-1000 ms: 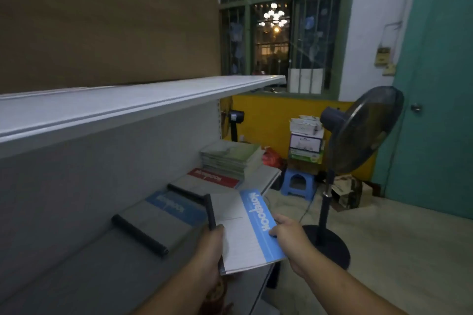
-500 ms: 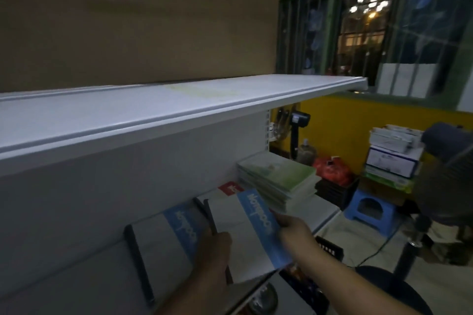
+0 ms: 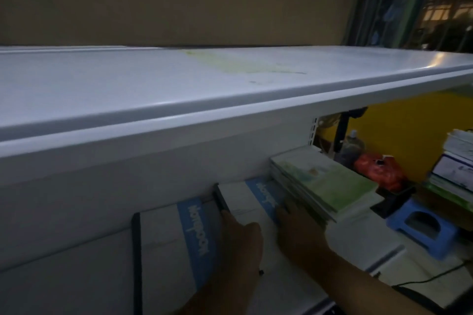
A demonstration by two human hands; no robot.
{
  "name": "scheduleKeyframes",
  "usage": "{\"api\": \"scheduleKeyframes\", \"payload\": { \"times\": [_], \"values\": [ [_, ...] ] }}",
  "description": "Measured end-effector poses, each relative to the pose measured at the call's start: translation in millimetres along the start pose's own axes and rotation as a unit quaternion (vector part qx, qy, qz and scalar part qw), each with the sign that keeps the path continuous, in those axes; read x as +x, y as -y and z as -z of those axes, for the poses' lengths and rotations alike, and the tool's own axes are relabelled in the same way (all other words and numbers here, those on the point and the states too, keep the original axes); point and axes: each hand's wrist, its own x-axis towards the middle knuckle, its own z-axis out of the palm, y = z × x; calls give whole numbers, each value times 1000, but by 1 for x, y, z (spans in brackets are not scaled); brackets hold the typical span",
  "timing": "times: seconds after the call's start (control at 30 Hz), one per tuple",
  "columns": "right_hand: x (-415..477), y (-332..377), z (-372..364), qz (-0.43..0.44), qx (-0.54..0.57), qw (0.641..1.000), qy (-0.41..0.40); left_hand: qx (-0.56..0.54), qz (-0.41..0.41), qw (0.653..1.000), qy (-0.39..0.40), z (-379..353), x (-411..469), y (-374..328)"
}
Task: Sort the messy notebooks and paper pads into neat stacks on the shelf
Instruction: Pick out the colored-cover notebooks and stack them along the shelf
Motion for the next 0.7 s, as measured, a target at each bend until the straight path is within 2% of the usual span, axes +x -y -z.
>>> {"api": "scheduleKeyframes", "payload": {
  "times": [0.13,0.23,0.3,0.6,0.7],
  "values": [
    [5,-10,-12,48,8,998,-32,28,-48,997,-55,-5,13,14],
    [10,-15,-21,116,47,982,-140,9,-76,995,-69,-9,8,22],
    [13,-19,-25,134,79,975,-160,12,-87,993,-82,-11,2,21],
    [9,-27,-30,159,130,972,-113,66,-125,978,-152,-21,-20,21],
    [6,-31,-28,214,133,959,-131,89,-108,979,-146,-20,-22,18]
  ]
}}
